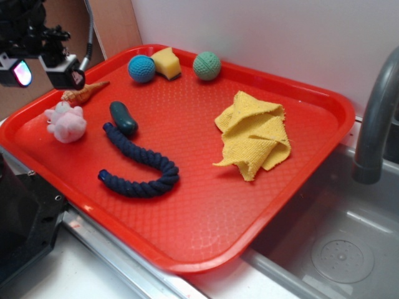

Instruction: Grab the pink bunny.

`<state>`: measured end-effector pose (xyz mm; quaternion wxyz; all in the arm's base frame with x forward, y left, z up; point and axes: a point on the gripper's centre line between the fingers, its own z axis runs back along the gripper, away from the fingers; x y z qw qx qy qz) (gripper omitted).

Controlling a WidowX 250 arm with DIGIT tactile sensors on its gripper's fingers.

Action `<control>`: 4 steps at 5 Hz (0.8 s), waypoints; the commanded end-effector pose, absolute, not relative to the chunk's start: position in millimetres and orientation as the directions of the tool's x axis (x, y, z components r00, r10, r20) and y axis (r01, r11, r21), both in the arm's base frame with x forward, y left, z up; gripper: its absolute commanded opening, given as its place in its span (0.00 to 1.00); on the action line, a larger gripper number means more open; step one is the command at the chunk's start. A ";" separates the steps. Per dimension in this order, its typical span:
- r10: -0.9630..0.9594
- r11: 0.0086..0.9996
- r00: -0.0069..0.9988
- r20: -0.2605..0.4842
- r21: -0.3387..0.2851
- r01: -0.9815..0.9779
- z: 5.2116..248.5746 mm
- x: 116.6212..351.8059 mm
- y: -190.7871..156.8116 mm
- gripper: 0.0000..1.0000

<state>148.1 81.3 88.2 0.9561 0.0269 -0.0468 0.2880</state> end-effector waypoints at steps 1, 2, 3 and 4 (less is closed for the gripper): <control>0.664 0.743 0.734 0.143 -0.022 -0.669 49.9 160.6 87.3 1.00; 0.676 0.736 0.732 0.085 -0.011 -0.677 30.4 160.1 88.3 1.00; 0.687 0.725 0.726 0.032 0.022 -0.688 15.6 147.8 93.4 1.00; 0.702 0.711 0.712 -0.001 0.034 -0.702 8.1 134.9 98.1 1.00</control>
